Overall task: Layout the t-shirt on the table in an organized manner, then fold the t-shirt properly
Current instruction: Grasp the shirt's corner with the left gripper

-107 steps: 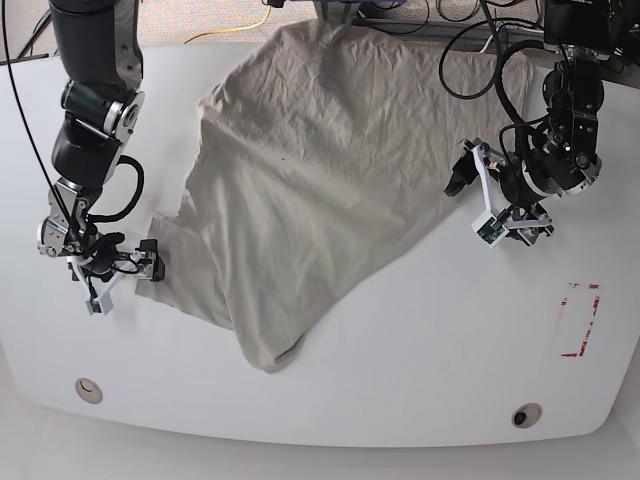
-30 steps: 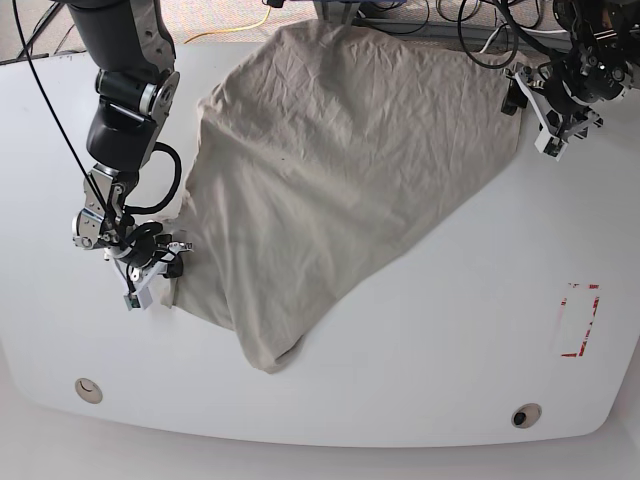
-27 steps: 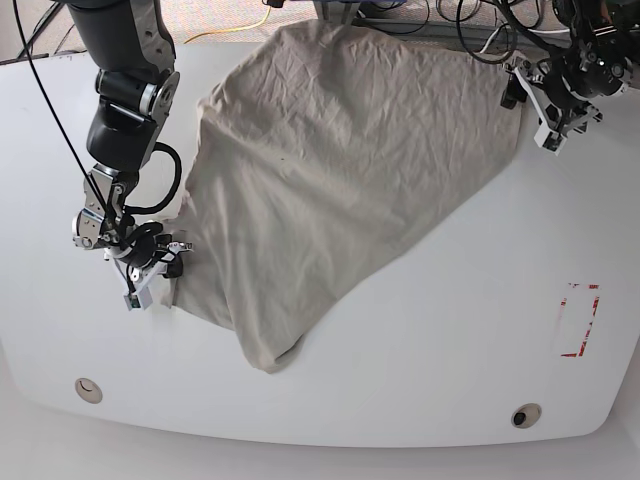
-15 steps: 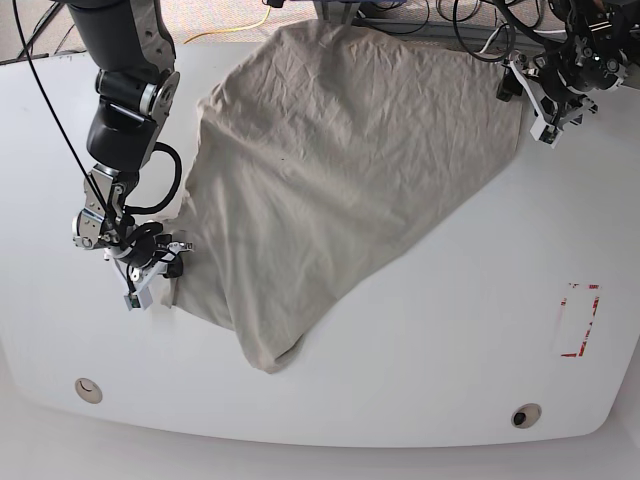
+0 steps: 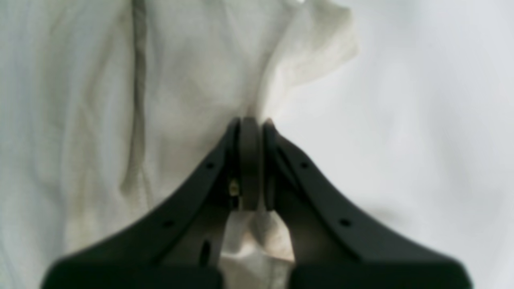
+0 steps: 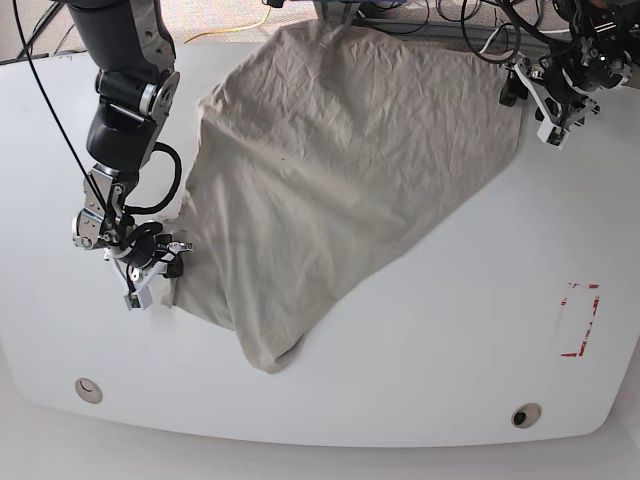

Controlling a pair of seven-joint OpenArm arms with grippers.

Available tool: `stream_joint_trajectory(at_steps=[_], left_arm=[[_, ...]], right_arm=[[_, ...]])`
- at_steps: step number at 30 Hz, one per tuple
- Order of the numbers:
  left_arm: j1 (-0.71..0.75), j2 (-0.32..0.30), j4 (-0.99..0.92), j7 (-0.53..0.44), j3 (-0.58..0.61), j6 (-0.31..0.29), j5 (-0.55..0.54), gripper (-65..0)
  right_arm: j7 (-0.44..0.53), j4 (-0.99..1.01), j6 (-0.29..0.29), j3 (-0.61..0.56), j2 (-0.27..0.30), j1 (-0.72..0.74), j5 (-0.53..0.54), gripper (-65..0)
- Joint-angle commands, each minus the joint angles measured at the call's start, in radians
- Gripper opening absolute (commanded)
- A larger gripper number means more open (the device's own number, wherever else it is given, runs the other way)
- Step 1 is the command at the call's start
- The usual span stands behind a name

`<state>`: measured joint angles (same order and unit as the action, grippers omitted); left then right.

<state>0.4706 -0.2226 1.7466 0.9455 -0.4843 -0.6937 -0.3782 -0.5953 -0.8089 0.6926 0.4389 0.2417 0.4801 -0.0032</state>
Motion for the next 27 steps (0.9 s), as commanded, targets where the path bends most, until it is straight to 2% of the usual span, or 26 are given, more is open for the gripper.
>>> stream_joint_trajectory(at_steps=[1,5,7,9,12,21,27], left_arm=[[0.012,-0.001,-0.006,0.046,0.023,-0.004,0.02,-36.9],[0.012,-0.001,-0.006,0.046,0.055,-0.004,0.02,-54.9],[0.012,-0.004,-0.007,0.048,0.072,-0.004,0.02,-60.3],[0.012,-0.004,-0.007,0.05,0.085,-0.004,0.02,-62.9],[0.012,-0.004,-0.006,0.05,0.105,-0.004,0.02,-65.0],[0.01,-0.001,0.066,0.05,0.121,-0.004,0.02,-65.0],[-0.031,-0.031,0.138,0.054,0.115,-0.004,0.02,-65.0]], right_arm=[[0.005,-0.013,0.006,0.002,0.014,0.024,0.001,-65.0],[0.005,-0.013,0.006,0.002,0.014,0.024,0.001,-65.0],[0.005,-0.013,0.006,0.002,0.014,0.024,0.001,-65.0],[0.005,-0.013,0.006,0.002,0.014,0.024,0.001,-65.0],[0.005,-0.013,0.006,0.002,0.014,0.024,0.001,-65.0],[-0.002,-0.014,0.006,0.002,0.014,0.024,0.001,-65.0],[-0.085,-0.093,0.006,0.004,0.012,0.024,0.001,-65.0]])
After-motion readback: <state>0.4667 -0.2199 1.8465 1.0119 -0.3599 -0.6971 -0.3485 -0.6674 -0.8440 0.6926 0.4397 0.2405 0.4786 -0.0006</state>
